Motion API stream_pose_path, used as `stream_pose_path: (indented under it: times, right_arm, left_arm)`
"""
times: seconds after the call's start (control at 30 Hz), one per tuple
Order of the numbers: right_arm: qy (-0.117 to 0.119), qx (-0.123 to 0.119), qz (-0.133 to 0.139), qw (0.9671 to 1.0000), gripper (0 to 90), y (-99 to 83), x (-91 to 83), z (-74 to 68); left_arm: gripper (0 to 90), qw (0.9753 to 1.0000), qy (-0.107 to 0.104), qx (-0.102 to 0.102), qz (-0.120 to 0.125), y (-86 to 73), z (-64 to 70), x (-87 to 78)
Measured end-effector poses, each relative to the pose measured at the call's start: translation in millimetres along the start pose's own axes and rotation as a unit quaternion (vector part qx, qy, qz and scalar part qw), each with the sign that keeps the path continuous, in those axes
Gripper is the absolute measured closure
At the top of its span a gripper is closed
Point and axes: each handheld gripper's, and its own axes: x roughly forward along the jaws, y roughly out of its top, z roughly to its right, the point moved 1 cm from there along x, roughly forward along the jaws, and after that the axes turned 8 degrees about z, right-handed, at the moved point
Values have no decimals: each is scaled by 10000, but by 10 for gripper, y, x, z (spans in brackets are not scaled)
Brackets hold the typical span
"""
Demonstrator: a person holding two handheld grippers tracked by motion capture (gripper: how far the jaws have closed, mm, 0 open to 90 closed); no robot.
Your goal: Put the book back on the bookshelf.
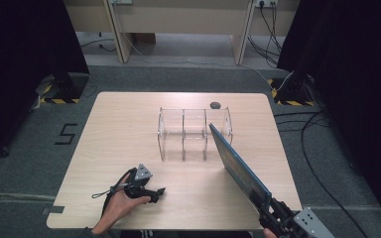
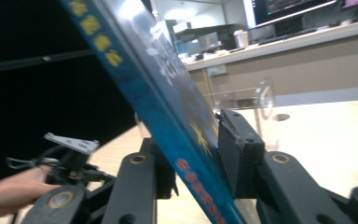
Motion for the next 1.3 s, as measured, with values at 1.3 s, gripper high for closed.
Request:
stream_pose_path:
  times: [1.3]
  right_arm:
    - [-493,-913,-70,9946,790,102,-72,185]
  left_arm:
    - [155,9999,7,104,20,-4,9,12]
